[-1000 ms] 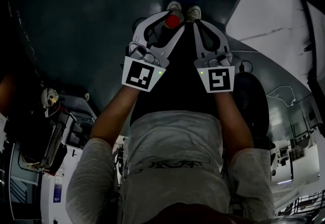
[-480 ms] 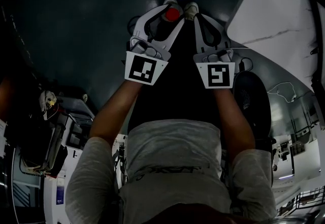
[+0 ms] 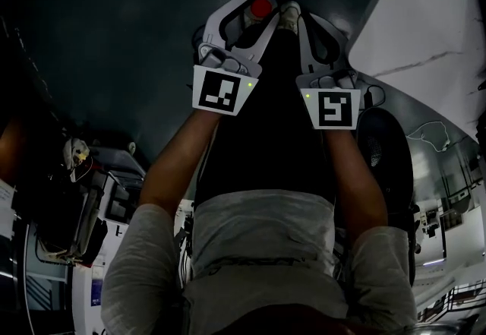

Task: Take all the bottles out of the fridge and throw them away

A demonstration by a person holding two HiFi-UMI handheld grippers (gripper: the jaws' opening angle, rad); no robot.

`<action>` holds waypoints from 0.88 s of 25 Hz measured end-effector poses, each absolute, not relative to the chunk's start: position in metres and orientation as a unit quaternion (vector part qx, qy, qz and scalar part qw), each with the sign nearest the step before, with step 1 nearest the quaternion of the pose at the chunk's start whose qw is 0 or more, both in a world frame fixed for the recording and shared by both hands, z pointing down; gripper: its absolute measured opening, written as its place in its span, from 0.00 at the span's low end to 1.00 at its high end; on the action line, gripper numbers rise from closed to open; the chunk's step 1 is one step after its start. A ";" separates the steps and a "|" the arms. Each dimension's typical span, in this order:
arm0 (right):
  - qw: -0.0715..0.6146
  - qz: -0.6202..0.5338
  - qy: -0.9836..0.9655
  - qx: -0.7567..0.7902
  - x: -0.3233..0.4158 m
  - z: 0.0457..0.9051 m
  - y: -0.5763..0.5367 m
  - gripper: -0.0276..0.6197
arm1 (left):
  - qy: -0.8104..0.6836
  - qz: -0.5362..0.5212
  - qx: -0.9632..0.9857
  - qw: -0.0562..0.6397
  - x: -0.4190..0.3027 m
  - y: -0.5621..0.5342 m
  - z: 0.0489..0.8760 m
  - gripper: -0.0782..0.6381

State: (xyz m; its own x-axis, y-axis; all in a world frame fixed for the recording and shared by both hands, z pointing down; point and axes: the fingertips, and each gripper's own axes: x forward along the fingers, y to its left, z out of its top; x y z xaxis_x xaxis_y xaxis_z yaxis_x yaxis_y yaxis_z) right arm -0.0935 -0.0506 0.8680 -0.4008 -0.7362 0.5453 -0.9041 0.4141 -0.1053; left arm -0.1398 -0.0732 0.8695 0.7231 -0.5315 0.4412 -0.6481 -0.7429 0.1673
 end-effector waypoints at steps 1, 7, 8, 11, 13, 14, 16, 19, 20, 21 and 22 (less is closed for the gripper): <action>0.213 0.194 -0.814 0.505 -0.093 0.868 -0.051 0.06 | -0.322 0.186 0.916 0.152 -0.138 -0.074 0.871 0.33; 0.211 0.193 -0.807 0.517 -0.084 0.873 -0.055 0.06 | -0.322 0.189 0.917 0.143 -0.132 -0.077 0.886 0.33; 0.212 0.192 -0.806 0.518 -0.083 0.874 -0.055 0.06 | -0.321 0.189 0.917 0.142 -0.131 -0.077 0.887 0.33; 0.211 0.193 -0.804 0.522 -0.082 0.875 -0.055 0.06 | -0.314 0.191 0.921 0.131 -0.130 -0.077 0.888 0.33; 0.213 0.191 -0.804 0.522 -0.081 0.875 -0.053 0.06 | -0.314 0.192 0.921 0.128 -0.130 -0.077 0.888 0.33; 0.214 0.192 -0.804 0.521 -0.080 0.875 -0.053 0.06 | -0.315 0.191 0.921 0.128 -0.130 -0.077 0.888 0.33; 0.215 0.195 -0.802 0.521 -0.078 0.875 -0.052 0.06 | -0.319 0.194 0.919 0.128 -0.129 -0.079 0.889 0.33; 0.212 0.191 -0.803 0.523 -0.076 0.874 -0.053 0.06 | -0.323 0.201 0.916 0.127 -0.129 -0.080 0.893 0.33; 0.212 0.190 -0.804 0.523 -0.076 0.874 -0.053 0.06 | -0.323 0.202 0.916 0.126 -0.129 -0.080 0.893 0.33; 0.212 0.191 -0.804 0.522 -0.076 0.874 -0.053 0.06 | -0.323 0.202 0.916 0.124 -0.129 -0.080 0.893 0.33; 0.212 0.193 -0.804 0.521 -0.077 0.875 -0.053 0.06 | -0.322 0.202 0.917 0.123 -0.130 -0.079 0.893 0.33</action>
State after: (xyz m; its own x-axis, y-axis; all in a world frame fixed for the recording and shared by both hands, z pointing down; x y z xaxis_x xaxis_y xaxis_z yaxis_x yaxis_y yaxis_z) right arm -0.0766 -0.0525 0.8747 -0.3661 -0.7562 0.5423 -0.9200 0.3818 -0.0888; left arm -0.1296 -0.0792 0.8931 0.7104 -0.5409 0.4503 -0.6404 -0.7622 0.0946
